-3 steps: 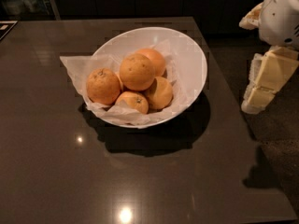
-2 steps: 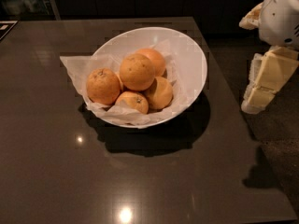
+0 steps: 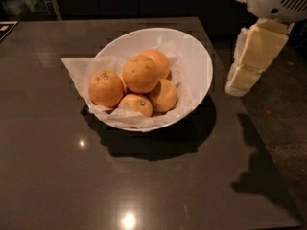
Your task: Pick orange from white bowl
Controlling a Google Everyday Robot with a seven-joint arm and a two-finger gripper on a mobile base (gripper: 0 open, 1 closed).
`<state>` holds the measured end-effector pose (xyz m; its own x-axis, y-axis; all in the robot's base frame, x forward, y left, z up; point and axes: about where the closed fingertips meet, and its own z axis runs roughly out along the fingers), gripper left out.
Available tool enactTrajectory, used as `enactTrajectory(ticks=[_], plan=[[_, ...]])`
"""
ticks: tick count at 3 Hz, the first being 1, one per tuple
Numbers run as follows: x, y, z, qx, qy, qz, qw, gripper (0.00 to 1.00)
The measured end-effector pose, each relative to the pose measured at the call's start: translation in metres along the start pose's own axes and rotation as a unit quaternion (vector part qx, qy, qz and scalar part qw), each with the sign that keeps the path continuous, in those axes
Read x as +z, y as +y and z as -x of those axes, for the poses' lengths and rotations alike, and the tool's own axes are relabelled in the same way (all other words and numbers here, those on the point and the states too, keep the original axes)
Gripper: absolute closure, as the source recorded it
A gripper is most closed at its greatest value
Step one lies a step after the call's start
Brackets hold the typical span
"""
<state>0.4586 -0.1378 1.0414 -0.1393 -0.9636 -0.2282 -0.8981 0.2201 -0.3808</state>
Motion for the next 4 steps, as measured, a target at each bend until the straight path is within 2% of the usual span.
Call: enactTrajectory(ticks=[1,2,3,4], plan=[[-0.008,-0.002,0.008,0.001,-0.007,-0.012,0.9999,0.00],[-0.011,-0.011,0.036,-0.023,-0.016,-0.018,0.9994,0.00],[0.010,-0.020,0.060,-0.054,-0.020,0.010,0.9983,0.00],[0.013,-0.020,0.063,-0.057,-0.021,0.014,0.9981,0.00]])
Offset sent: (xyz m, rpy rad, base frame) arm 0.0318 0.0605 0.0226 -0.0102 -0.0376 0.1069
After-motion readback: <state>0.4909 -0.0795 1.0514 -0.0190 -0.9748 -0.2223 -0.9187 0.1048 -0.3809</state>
